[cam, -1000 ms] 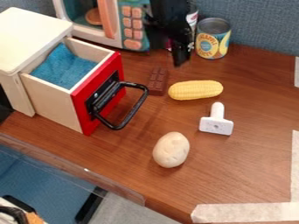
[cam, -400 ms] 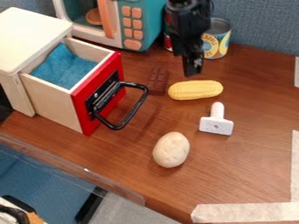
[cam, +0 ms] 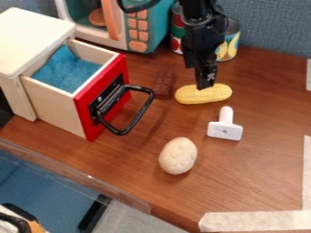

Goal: Put the yellow object in the drawer

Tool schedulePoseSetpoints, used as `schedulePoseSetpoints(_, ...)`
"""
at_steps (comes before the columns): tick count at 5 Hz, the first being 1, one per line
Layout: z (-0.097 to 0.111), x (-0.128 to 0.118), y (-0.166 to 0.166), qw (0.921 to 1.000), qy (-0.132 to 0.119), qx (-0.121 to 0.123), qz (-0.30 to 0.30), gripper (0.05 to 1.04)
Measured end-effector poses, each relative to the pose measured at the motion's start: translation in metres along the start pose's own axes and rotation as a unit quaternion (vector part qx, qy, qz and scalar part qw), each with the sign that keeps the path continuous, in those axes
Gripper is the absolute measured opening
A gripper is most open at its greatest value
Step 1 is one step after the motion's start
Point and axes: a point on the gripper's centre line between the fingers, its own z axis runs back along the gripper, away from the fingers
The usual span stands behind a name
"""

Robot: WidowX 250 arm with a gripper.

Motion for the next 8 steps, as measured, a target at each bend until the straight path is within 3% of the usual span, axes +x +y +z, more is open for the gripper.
schedulePoseSetpoints(2,-0.028,-0.003,-0.007,0.9997,0.021,-0.011,0.001,1.001)
schedulePoseSetpoints(3,-0.038,-0.006,-0.007,0.9995,0.029,-0.010,0.010,0.954)
schedulePoseSetpoints(4,-0.039,-0.011,-0.009,0.9983,0.016,0.017,0.053,0.688)
schedulePoseSetpoints(5,-0.023,-0.017,-0.016,0.9965,-0.001,0.023,0.080,0.651)
schedulePoseSetpoints(6,0.040,-0.031,-0.005,0.9813,-0.072,0.072,0.164,0.651)
schedulePoseSetpoints(7,0.082,-0.057,-0.004,0.9539,-0.128,0.096,0.254,0.651)
schedulePoseSetpoints(8,0.111,-0.092,-0.002,0.9221,-0.142,0.114,0.342,0.651)
